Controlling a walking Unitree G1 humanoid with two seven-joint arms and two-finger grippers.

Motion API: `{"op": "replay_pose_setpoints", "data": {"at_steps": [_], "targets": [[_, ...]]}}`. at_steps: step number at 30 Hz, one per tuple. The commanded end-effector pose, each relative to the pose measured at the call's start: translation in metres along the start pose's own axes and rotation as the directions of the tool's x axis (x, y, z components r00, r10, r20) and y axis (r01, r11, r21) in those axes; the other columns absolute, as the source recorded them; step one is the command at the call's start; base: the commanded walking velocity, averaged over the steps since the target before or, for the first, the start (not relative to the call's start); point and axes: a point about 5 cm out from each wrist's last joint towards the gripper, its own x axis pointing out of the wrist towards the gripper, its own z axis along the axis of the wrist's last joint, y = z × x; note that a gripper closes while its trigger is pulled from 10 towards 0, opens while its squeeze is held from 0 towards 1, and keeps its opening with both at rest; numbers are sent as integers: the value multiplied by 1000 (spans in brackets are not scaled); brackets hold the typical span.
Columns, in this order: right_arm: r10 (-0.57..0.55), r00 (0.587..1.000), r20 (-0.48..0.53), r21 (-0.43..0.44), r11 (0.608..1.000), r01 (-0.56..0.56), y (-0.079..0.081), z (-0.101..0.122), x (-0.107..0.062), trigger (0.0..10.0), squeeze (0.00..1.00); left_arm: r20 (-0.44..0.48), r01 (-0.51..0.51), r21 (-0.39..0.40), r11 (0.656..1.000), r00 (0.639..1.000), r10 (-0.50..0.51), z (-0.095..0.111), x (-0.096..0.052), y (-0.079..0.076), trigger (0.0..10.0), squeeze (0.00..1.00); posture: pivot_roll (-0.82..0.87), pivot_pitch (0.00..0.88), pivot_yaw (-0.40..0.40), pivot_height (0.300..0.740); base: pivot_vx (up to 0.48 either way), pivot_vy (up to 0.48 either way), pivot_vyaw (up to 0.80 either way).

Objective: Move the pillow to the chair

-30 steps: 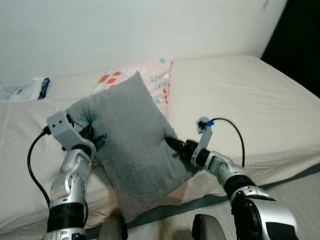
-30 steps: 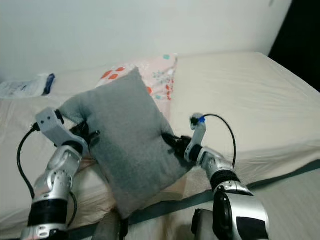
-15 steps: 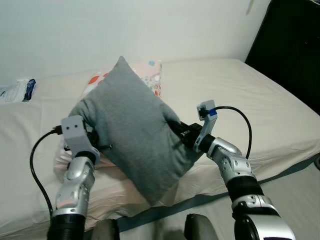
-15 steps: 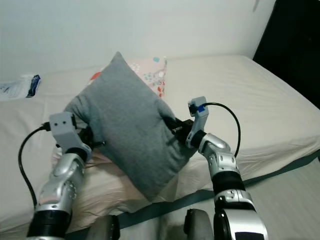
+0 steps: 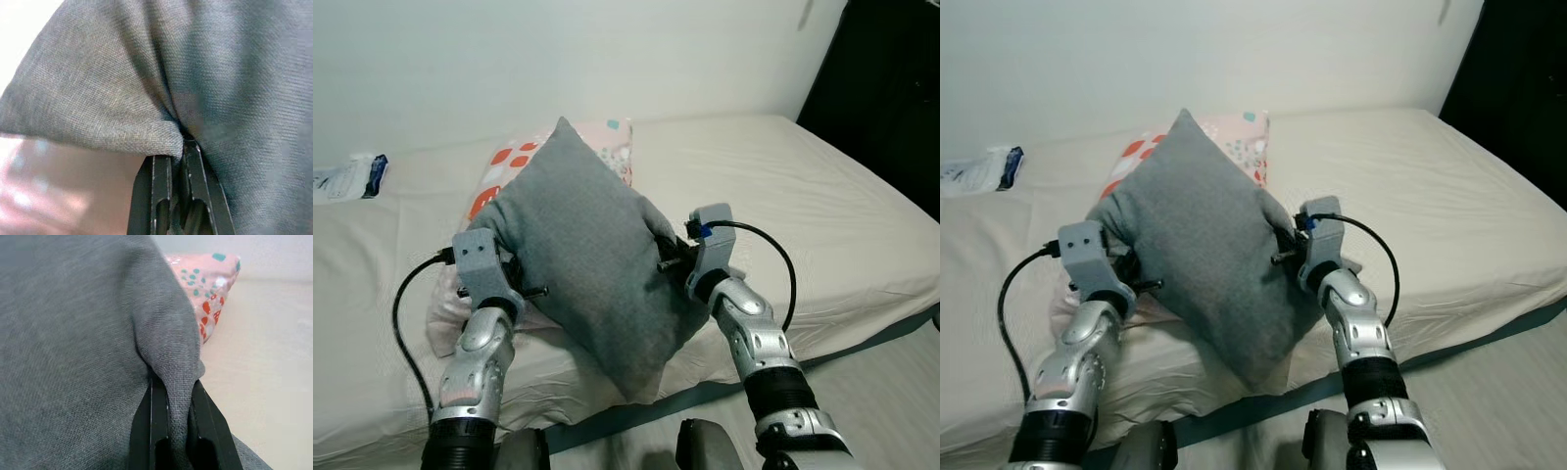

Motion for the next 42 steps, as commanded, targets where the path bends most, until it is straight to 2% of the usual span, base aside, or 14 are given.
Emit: {"op": "replay_pose_setpoints", "data": {"at_steps": [1,4,9,11,16,31,34,42], "targets": [[75,994,75,-45,996,-71,21,15,7,10000,0,4,136,39,990,991,-136,1,2,-26,10000,0,42,0,-72,584,0,0,0],[58,994,94,-14,998,-57,26,16,7,10000,0,21,153,38,987,988,-154,1,0,-29,10000,0,46,0,-77,584,0,0,0],[13,992,126,9,1000,-14,23,19,6,10000,0,46,147,29,989,988,-148,3,-4,-28,10000,0,45,0,-82,584,0,0,0],[-19,990,138,17,1000,17,17,19,3,10000,0,79,133,58,989,987,-138,6,-5,-26,10000,0,48,0,-86,584,0,0,0],[-45,989,141,21,999,43,15,18,0,10000,0,102,139,89,986,984,-148,8,-8,-25,10000,0,52,0,-88,589,0,0,0],[-30,993,118,24,999,27,26,11,-2,10000,0,95,117,79,990,988,-124,4,-11,-24,10000,0,56,0,-93,629,0,0,0],[-35,992,118,27,999,32,26,10,-3,10000,0,99,114,82,990,988,-122,4,-11,-24,10000,0,58,0,-96,649,0,0,0],[-30,989,142,37,999,25,29,11,-4,10000,0,104,113,78,990,987,-121,5,-12,-25,10000,0,56,0,-97,654,0,0,0]]}}
